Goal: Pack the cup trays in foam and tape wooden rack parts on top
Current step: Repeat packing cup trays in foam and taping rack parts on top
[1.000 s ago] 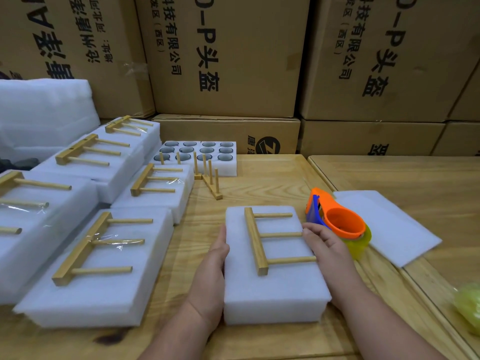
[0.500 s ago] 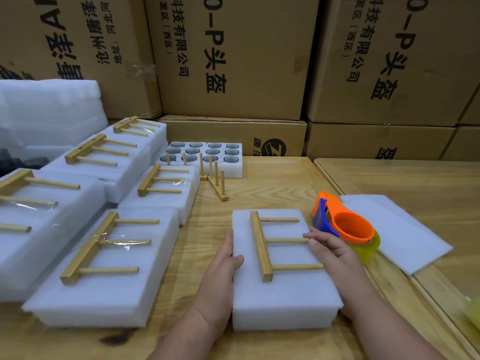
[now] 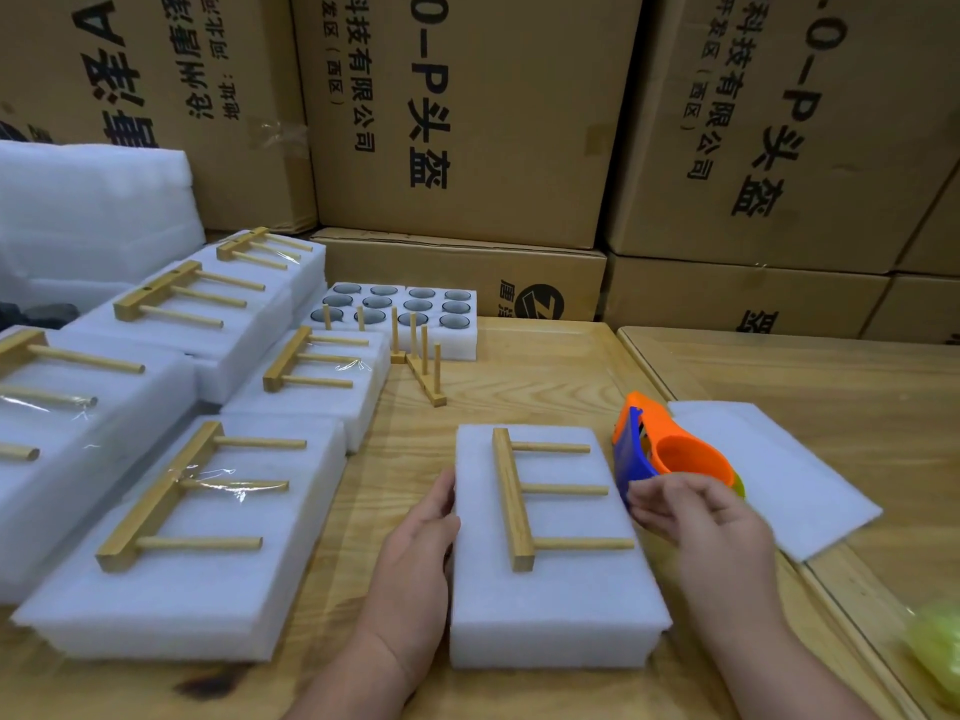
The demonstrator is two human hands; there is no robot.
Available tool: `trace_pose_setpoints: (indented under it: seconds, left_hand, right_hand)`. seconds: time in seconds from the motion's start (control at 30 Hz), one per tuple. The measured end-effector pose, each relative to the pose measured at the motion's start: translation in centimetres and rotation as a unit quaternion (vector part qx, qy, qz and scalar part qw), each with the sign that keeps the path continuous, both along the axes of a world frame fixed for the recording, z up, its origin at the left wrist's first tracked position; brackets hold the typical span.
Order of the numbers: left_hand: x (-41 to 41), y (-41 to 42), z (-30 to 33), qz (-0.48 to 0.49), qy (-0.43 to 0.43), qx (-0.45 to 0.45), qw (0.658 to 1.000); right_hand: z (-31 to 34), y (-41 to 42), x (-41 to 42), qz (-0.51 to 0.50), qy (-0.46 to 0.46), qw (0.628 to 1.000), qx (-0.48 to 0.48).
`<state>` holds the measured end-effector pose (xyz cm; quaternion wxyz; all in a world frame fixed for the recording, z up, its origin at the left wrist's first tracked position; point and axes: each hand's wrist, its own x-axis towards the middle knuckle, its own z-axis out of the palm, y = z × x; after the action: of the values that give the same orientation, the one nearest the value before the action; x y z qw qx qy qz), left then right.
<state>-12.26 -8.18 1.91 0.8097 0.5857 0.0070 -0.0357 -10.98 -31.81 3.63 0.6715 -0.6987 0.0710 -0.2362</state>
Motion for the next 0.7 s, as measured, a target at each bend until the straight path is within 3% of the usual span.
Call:
trace_pose_setpoints:
  seconds: [0.1,0.17,0.3,0.4,0.57,0.7]
  left_hand:
    - [-0.1,0.0,0.2,0.001,-0.011,-0.018,1.000]
    - [0.1,0.1,0.1,0.007,-0.015,-0.027,1.000]
    - [0.6,0.2,-0.4,0.020,-0.007,-0.032,0.999]
    - [0.8,0.1,-0.4,0.037,0.003,-0.052,0.998]
    - [0.3,-0.2,0.6,0.050,-0.003,-0.047,0.998]
    - [0.6,0.1,0.3,0.064,0.044,-0.089,0.993]
  right_hand:
    - [2.4,-1.8,1.1,-0.103,-0.045,0.991,-0.076]
    - [4.1,-2.9,2.9,-0.109,0.021,0.972,-0.206]
    - [6.4,-3.1,6.1,0.001,0.259,0.848,-0.463]
    - [6.0,-2.3,6.8,0.027,0.325,0.771,-0.546]
    - [4.6,-2.1,6.6,0.040,0.298,0.773,-0.558]
    - [4.6,-2.9,6.9,-0.003,0.294,0.777,-0.557]
